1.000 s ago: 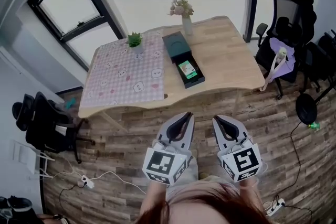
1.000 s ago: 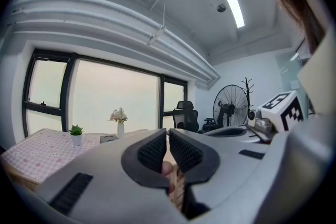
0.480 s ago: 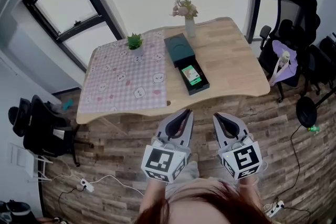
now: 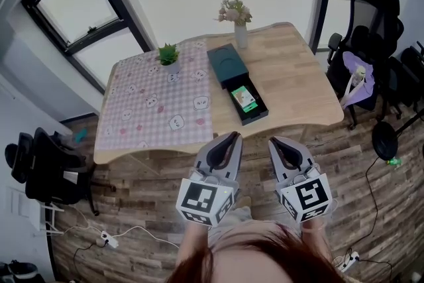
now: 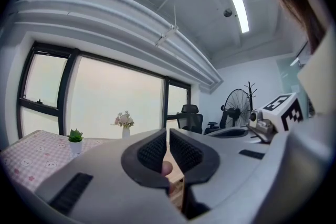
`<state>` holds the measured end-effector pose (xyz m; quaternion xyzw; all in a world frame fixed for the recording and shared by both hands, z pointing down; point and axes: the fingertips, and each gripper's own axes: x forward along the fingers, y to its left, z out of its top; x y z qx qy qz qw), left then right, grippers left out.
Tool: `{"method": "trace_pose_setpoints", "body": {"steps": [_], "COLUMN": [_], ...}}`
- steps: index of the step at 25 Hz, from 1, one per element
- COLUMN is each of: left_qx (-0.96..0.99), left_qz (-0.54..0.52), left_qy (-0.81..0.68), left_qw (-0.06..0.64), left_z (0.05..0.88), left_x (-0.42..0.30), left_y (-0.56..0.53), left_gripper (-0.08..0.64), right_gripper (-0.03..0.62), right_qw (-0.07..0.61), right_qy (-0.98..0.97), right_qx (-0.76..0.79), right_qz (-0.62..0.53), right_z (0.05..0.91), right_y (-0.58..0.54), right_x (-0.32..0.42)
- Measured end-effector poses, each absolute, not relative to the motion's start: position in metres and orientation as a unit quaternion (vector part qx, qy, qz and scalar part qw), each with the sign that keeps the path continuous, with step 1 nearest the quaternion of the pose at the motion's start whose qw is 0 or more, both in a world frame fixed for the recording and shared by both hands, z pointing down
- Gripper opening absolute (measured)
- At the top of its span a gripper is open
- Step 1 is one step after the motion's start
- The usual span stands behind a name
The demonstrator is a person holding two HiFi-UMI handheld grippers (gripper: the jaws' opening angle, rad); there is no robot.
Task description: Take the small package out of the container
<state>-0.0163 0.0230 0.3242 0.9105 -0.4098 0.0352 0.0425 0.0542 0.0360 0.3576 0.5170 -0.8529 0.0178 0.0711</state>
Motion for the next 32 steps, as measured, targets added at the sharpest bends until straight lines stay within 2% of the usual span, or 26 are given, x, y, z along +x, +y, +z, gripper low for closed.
{"method": "trace_pose_setpoints", "body": {"steps": [15,32], "left_qx": [0.921,0.925], "left_qz": [0.019,0.024], "left_qy": [-0.385,-0.370], "left_qw": [0.049,0.082], "left_z": [0.319,0.348], "left_x": [-0.058,-0.068], "left_y": [-0.029,-0.054], "left_gripper": [0.020,0.020], "right_gripper": [0.000,0.000], "right_qw": [0.084,0.117], "right_qy": [-0.831,-0.819], "right_qx": [0.550,0.559], "right_qz": [0.014,0.048], "right_z": [0.351,0.383], "right_y": [-0.010,-0.032], "right_x": [0.025,0.017]}}
